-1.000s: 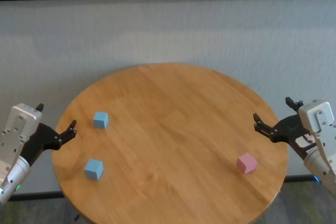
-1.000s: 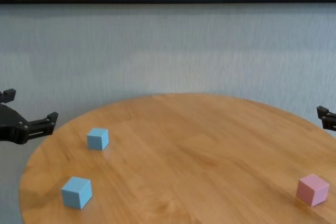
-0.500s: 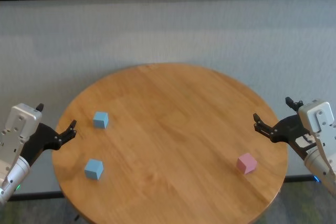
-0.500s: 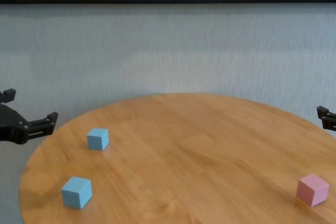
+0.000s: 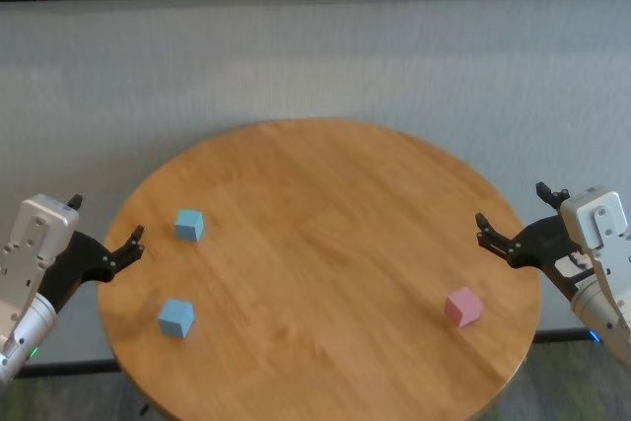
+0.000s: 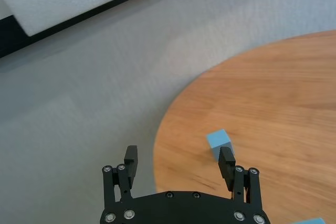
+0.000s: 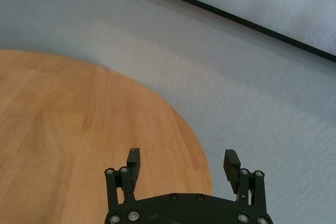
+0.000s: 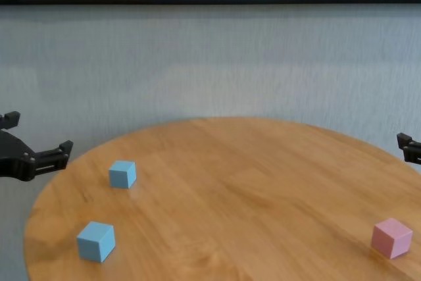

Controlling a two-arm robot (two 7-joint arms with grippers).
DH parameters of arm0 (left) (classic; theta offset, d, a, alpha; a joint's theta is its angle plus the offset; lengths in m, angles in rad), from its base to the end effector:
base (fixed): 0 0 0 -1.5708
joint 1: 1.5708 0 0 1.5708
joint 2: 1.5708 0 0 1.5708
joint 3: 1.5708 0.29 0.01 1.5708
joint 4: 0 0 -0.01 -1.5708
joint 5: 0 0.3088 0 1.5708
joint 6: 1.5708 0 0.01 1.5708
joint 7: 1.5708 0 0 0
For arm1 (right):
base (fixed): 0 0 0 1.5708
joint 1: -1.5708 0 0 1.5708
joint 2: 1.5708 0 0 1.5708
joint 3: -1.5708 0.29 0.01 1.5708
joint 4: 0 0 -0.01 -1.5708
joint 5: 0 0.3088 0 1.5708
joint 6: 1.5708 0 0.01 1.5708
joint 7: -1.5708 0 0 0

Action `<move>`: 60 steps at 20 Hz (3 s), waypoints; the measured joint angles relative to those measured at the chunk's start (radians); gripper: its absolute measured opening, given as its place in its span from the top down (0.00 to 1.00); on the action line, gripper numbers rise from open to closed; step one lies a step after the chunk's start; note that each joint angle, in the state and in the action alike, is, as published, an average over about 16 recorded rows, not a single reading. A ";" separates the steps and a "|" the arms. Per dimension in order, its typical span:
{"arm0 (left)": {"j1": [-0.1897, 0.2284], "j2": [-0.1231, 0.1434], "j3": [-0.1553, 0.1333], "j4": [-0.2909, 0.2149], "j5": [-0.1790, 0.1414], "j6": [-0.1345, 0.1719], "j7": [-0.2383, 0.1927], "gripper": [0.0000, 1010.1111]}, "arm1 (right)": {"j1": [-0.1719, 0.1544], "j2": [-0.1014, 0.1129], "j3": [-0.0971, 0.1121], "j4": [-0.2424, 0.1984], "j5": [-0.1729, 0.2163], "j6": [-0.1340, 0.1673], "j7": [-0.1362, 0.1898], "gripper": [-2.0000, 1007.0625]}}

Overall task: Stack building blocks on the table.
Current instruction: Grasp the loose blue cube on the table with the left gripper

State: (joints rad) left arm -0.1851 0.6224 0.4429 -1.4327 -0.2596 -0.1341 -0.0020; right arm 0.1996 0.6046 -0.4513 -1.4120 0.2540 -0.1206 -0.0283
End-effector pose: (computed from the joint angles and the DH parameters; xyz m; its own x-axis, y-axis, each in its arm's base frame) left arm 0.3544 0.0869 -0.2990 0.3203 0.8694 0.3763 -0.9452 0.3196 0.0663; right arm 0.3581 -0.0827 -0.3022 0.2922 -0.8804 0.3736 0.9553 0.2873 -0.0700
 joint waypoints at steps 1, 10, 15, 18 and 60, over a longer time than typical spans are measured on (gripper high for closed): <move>0.004 0.005 -0.003 -0.005 -0.003 -0.005 -0.009 0.01 | 0.000 0.000 0.000 0.000 0.000 0.000 0.000 0.00; 0.051 0.057 -0.043 -0.046 -0.065 -0.089 -0.137 0.01 | 0.000 0.000 0.000 0.000 0.000 0.000 0.000 0.00; 0.061 0.073 -0.058 -0.035 -0.112 -0.145 -0.229 0.01 | 0.000 0.000 0.000 0.000 0.000 0.000 0.000 0.00; 0.056 0.072 -0.058 -0.014 -0.130 -0.170 -0.278 0.01 | 0.000 0.000 0.000 0.000 0.000 0.000 0.000 0.00; -0.033 -0.090 -0.028 0.298 -0.215 -0.290 -0.672 0.01 | 0.000 0.000 0.000 0.000 0.000 0.000 0.000 0.00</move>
State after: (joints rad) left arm -0.2179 0.5327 0.4144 -1.1349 -0.4749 -0.4238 -0.6737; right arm 0.1996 0.6046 -0.4513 -1.4120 0.2540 -0.1206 -0.0283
